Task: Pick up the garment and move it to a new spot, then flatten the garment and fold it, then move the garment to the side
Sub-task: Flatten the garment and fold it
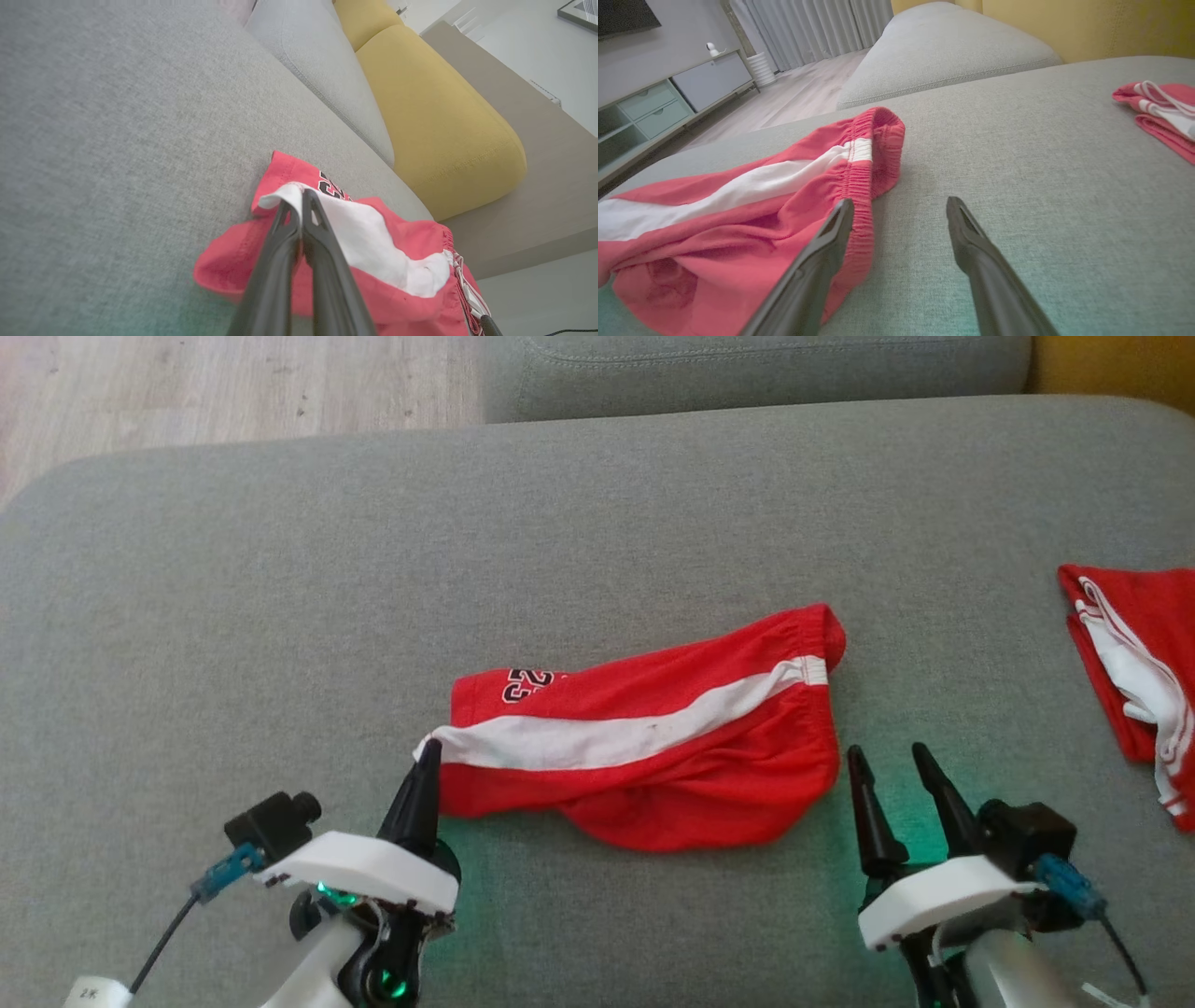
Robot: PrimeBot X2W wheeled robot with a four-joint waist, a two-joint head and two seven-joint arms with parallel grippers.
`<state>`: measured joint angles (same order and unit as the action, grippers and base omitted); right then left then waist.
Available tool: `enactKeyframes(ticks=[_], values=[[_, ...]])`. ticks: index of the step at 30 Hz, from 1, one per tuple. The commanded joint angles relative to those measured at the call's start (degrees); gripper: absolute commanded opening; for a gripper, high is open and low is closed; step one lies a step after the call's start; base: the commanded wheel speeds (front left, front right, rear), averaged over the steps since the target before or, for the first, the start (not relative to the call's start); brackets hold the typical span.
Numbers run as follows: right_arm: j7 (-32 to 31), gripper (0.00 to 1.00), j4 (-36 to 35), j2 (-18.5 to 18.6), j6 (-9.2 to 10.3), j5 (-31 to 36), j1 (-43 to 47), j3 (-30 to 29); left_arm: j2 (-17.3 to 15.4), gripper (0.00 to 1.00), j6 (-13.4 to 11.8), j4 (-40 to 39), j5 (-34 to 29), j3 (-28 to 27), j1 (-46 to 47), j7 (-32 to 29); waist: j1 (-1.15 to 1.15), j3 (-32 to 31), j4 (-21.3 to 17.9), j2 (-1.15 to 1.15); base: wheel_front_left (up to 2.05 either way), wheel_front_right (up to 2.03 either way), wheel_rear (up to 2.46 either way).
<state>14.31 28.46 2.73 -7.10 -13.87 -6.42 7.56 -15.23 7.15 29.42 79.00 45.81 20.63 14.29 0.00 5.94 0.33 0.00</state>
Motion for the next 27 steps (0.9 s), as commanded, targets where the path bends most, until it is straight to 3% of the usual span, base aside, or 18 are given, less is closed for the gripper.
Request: enactKeyframes(ticks=[1,5,11,18,27], values=[[0.7,1.00,-1.7,0.1,-0.39,-1.2,-2.3,1.1,-0.4,0.00,0.3,-1.6,-1.1,-2.8,1.2,0.7,0.00,0.1,0.1,0.00,0.00,0.00,0.00],[0.7,1.00,-1.4,0.1,-0.39,-4.9,-4.0,0.2,0.2,0.00,0.3,-2.2,-3.9,-6.1,-0.3,0.7,0.00,0.5,0.3,0.00,0.00,0.00,0.00],[0.7,1.00,1.9,1.1,-0.39,-11.0,-8.2,3.7,1.0,0.00,0.3,-2.1,-6.8,-8.4,-2.7,0.7,0.00,1.2,1.0,0.00,0.00,0.00,0.00],[-1.7,1.00,7.0,7.1,-0.39,-22.9,-14.9,13.9,2.3,0.00,0.3,-1.7,-9.0,-9.7,-3.7,0.7,0.00,1.8,2.0,0.00,0.00,0.00,0.00],[-3.3,1.00,7.8,11.2,-0.39,-33.4,-18.4,24.3,2.7,0.00,0.3,-1.6,-9.8,-10.2,-3.2,0.7,0.00,2.3,2.1,0.00,0.00,0.00,0.00]])
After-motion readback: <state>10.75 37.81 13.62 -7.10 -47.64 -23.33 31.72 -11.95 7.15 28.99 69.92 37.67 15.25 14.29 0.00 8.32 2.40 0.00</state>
